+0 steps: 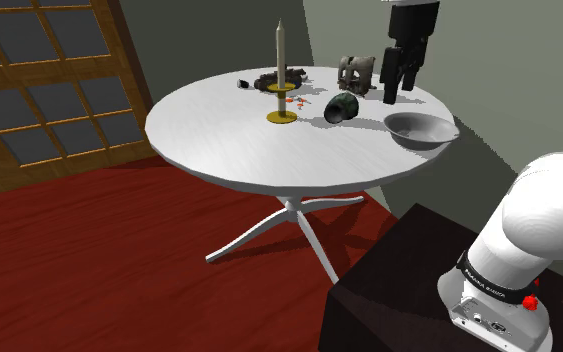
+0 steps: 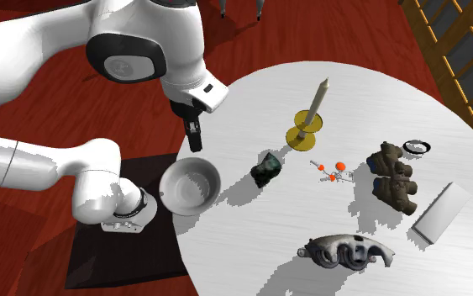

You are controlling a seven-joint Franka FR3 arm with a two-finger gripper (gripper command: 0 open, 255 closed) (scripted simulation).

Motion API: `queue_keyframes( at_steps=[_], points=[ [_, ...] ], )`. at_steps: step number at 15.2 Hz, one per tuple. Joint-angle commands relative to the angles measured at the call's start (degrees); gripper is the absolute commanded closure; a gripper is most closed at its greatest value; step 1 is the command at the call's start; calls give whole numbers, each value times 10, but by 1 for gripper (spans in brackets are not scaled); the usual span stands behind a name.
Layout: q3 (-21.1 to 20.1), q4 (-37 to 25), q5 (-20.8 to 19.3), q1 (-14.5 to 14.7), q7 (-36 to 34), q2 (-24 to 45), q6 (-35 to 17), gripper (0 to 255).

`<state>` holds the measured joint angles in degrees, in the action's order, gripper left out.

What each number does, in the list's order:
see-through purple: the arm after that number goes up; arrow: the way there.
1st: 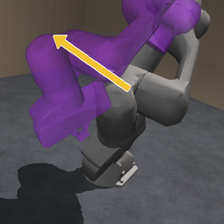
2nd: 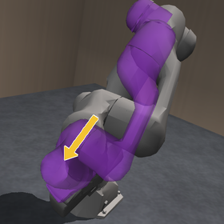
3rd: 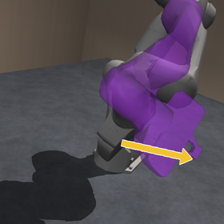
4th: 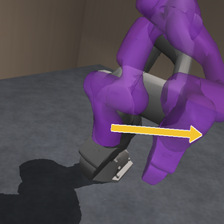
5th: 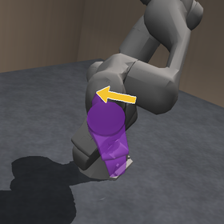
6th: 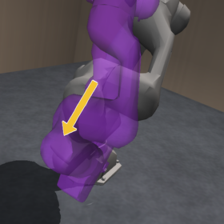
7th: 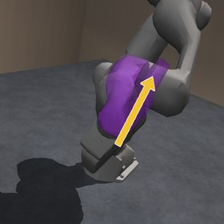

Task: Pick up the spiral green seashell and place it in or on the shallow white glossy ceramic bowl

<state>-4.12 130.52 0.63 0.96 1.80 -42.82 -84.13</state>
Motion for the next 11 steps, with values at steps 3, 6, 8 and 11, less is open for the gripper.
queue_keyframes(
  at_steps=[3,6,8,11],
  points=[
    [6,-14,-14,-5,12,38,-22,0],
    [15,-41,-33,-13,27,97,-52,0],
    [20,-62,-45,-18,37,137,-70,0],
    [27,-100,-61,-25,50,198,-92,0]
  ],
)
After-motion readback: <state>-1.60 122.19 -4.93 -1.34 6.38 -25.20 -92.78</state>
